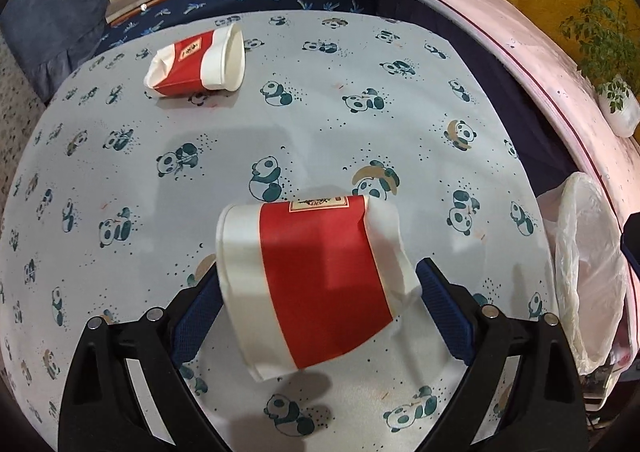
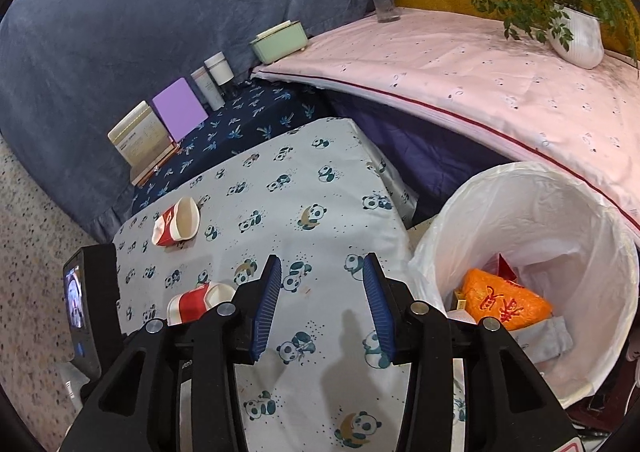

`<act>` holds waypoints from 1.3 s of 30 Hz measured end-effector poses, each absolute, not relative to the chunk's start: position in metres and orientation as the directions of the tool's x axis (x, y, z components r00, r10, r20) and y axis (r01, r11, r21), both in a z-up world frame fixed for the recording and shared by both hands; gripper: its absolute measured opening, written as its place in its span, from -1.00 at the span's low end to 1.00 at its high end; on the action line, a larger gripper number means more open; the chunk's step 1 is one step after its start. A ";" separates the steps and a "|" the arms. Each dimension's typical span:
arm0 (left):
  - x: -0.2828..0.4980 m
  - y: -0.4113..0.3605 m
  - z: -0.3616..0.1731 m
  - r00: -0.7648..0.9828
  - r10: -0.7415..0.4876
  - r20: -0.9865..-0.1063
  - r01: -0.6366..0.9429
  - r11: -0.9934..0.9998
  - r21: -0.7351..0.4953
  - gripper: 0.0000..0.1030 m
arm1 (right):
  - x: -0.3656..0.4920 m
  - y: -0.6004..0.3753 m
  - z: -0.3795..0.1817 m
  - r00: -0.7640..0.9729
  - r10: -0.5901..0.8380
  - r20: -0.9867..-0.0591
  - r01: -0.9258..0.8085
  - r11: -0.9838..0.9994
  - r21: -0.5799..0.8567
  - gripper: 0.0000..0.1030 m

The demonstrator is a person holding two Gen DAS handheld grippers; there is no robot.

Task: Collect trash
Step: 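Grasp a red-and-white paper cup with the left tool while the right tool grasps another cup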

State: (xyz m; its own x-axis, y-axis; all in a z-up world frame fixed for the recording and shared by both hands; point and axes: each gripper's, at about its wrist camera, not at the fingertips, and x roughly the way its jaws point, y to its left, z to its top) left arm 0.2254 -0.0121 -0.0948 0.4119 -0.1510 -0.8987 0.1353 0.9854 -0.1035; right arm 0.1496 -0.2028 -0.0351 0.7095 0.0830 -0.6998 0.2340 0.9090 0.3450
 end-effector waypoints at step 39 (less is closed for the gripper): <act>0.284 0.198 -0.077 0.525 -0.015 -0.851 -0.172 0.977 -0.124 0.62 | 0.335 -0.004 -0.082 0.601 0.285 -0.747 -0.060 0.948 0.313 -0.19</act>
State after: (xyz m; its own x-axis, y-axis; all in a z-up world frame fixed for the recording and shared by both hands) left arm 0.2844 0.1980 -0.0770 0.5253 -0.0152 -0.8508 -0.1722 0.9773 -0.1238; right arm 0.3349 -0.0042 -0.0820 0.6005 0.2845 -0.7473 -0.0595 0.9479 0.3131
